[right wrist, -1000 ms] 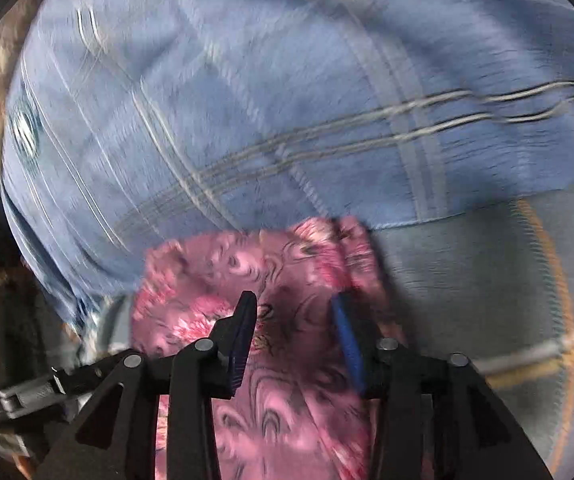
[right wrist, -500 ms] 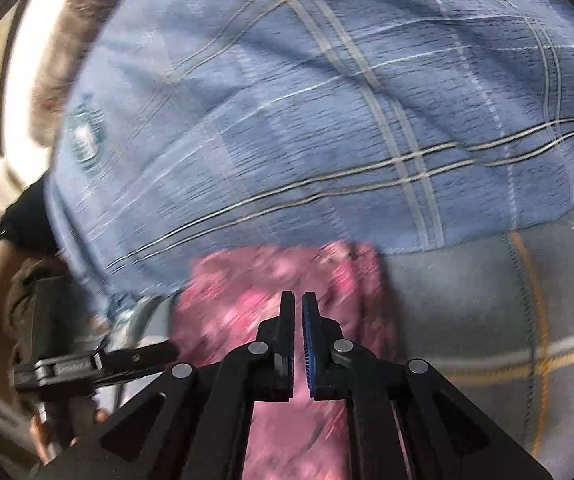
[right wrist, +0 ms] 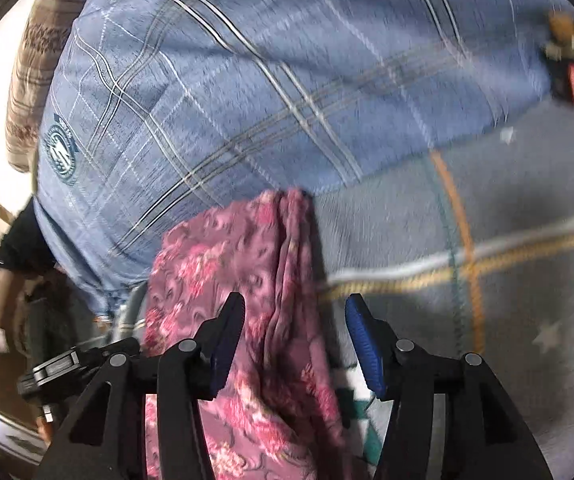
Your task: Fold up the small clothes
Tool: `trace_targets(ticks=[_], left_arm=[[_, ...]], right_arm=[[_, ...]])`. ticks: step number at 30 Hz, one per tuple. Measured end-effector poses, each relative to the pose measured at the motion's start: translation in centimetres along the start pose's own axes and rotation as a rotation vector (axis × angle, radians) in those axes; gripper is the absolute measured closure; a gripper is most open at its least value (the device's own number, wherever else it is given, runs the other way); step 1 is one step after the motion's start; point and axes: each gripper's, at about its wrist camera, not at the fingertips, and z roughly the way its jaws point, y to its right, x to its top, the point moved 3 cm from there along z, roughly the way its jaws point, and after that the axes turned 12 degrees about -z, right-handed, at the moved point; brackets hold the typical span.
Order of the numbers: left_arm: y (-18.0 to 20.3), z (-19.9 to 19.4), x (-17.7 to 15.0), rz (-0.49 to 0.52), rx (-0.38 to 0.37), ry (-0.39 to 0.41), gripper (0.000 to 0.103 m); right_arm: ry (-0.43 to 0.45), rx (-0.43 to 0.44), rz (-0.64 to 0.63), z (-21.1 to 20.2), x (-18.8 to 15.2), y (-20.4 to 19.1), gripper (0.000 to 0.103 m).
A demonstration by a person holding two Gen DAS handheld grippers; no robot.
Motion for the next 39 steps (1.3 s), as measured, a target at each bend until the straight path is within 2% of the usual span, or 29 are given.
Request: trace_targets(ticks=[2, 3, 5, 7, 9, 10, 11, 12, 13, 14, 15, 18, 22, 31, 39], left_arm=[[0.4, 1.2, -0.6, -0.005, 0.000, -0.035, 0.025], [0.6, 1.3, -0.8, 0.007, 0.002, -0.025, 0.021], [1.3, 1.2, -1.0, 0.031, -0.004, -0.023, 0.021], [2.1, 1.8, -1.1, 0.015, -0.032, -0.047, 0.021], [3.0, 2.3, -1.1, 0.014, -0.041, -0.043, 0.021], [3.2, 2.2, -1.1, 0.017, -0.035, -0.036, 0.022], [3.5, 2.3, -1.1, 0.021, -0.025, -0.017, 0.031], [3.7, 2.2, -1.2, 0.033, -0.011, 0.001, 0.043], [3.9, 2.0, -1.4, 0.061, 0.015, 0.025, 0.049], [4.1, 1.8, -1.4, 0.082, 0.038, 0.041, 0.060], [4.4, 1.6, -1.6, 0.103, 0.052, 0.058, 0.067], [5.3, 0.9, -1.9, 0.152, 0.085, 0.110, 0.074], [6.1, -0.5, -2.7, 0.210, 0.122, 0.177, 0.075], [6.0, -5.2, -5.3, 0.229, 0.109, 0.253, 0.075], [2.1, -10.0, -8.8, 0.230, 0.118, 0.303, 0.074]], right_arm=[[-0.038, 0.030, -0.010, 1.9, -0.6, -0.7, 0.049], [-0.027, 0.032, -0.035, 2.2, -0.4, -1.2, 0.047], [-0.041, 0.061, -0.083, 2.8, -0.1, -2.3, 0.037], [-0.045, 0.064, -0.111, 3.3, 0.1, -2.9, 0.034], [-0.055, 0.045, -0.128, 3.8, 0.3, -3.1, 0.034], [-0.059, 0.021, -0.138, 3.9, 0.3, -3.3, 0.039], [-0.063, -0.004, -0.155, 4.0, 0.2, -3.5, 0.050], [-0.070, -0.033, -0.187, 4.1, 0.1, -3.9, 0.056], [-0.068, -0.047, -0.214, 4.0, 0.2, -4.2, 0.064], [-0.059, -0.062, -0.241, 3.8, 0.1, -4.6, 0.073], [-0.049, -0.083, -0.269, 3.5, 0.1, -4.9, 0.074], [-0.021, -0.131, -0.313, 2.9, 0.0, -6.1, 0.078], [0.018, -0.148, -0.322, 1.9, -0.5, -7.7, 0.078], [0.082, -0.132, -0.325, -1.6, -2.3, -12.2, 0.078], [0.078, -0.095, -0.365, -2.9, -5.8, -17.3, 0.078]])
